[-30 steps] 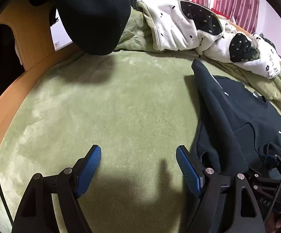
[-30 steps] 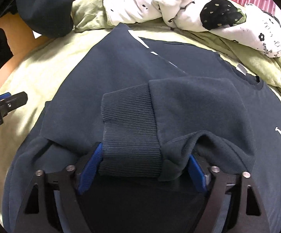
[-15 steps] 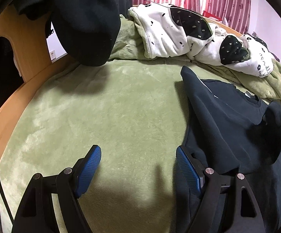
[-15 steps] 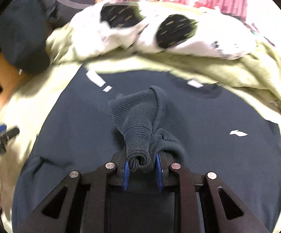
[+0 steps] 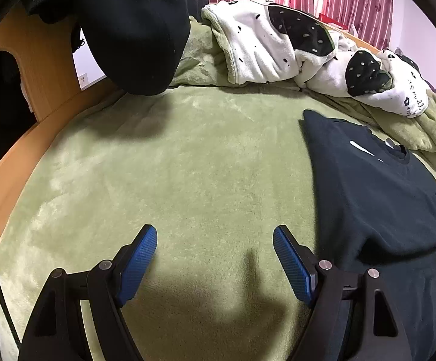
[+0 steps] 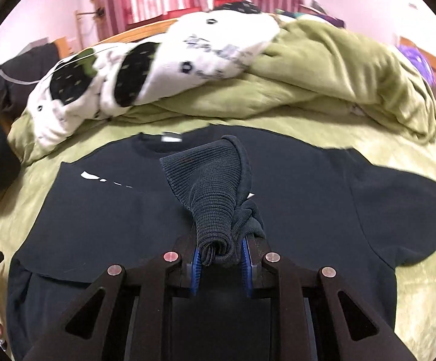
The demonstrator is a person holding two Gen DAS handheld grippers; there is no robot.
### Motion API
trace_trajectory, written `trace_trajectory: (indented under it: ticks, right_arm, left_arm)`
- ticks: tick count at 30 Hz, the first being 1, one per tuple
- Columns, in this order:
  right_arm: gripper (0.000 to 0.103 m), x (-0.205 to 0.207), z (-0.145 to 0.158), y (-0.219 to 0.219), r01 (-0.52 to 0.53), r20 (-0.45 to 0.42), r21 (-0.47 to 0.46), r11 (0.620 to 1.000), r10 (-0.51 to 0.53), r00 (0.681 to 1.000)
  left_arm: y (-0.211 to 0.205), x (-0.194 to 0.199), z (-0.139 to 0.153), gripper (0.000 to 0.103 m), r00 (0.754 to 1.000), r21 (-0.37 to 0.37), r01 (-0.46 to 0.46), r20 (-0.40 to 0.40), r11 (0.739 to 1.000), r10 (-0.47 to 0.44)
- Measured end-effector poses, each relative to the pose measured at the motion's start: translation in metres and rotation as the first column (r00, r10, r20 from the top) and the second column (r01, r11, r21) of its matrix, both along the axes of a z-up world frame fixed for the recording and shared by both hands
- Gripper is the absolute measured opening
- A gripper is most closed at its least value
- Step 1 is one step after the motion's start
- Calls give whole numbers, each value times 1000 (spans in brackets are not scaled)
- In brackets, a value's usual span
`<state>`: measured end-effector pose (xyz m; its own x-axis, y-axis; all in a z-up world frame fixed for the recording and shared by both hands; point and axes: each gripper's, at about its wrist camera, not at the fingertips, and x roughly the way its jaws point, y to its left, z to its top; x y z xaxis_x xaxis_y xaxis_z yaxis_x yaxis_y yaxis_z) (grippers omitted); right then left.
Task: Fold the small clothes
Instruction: 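Lift the cuff with the right tool and lay it across the chest, then open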
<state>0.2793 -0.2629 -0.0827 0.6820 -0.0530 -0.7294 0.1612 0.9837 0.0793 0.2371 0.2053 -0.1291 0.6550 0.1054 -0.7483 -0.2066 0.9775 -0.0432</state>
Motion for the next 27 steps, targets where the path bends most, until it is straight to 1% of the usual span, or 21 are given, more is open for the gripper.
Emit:
trace_trajectory:
  ticks: [4, 7, 10, 13, 15, 18, 20, 22, 24, 25, 27]
  right_arm:
    - [22, -5, -11, -20, -12, -4, 57, 998, 12, 1000]
    - [27, -6, -26, -29, -48, -52, 88, 995, 53, 997]
    - [27, -12, -36, -32, -75, -80, 82, 994, 81, 993]
    - [32, -22, -41, -33, -121, -79, 87, 989, 128, 989]
    - [43, -30, -39, -33, -152, -54, 104, 983, 158, 986]
    - [49, -37, -32, -36, -161, -22, 105, 981, 164, 986]
    - [51, -40, -28, -41, -159, -13, 127, 979, 162, 987]
    - [52, -42, -24, -43, -140, -11, 102, 985, 142, 990]
    - [52, -48, -15, -44, -133, 18, 74, 988, 132, 991]
    - [52, -52, -10, -47, -126, 33, 70, 990, 124, 992]
    - [57, -56, -3, -52, -102, 52, 70, 992, 99, 994]
  left_arm:
    - [-4, 1, -5, 78, 1000, 27, 2, -12, 1000, -2]
    - [-6, 3, -9, 78, 1000, 41, 4, -20, 999, -3]
    - [-8, 3, -11, 78, 1000, 51, 7, -24, 999, -6]
    - [-12, 4, -13, 78, 1000, 63, 20, -24, 998, -18]
    - [-14, 4, -13, 78, 999, 72, 28, -25, 997, -27]
    - [-17, 3, -12, 78, 999, 78, 40, -22, 996, -39]
    - [-19, 2, -11, 78, 999, 74, 47, -16, 996, -46]
    - [-19, 1, -9, 78, 999, 73, 52, -12, 996, -51]
    - [-20, 0, -7, 78, 998, 63, 56, -5, 996, -56]
    - [-19, -1, -6, 78, 998, 55, 59, -1, 997, -59]
    - [-19, -2, -4, 78, 997, 14, 79, 8, 997, -79]
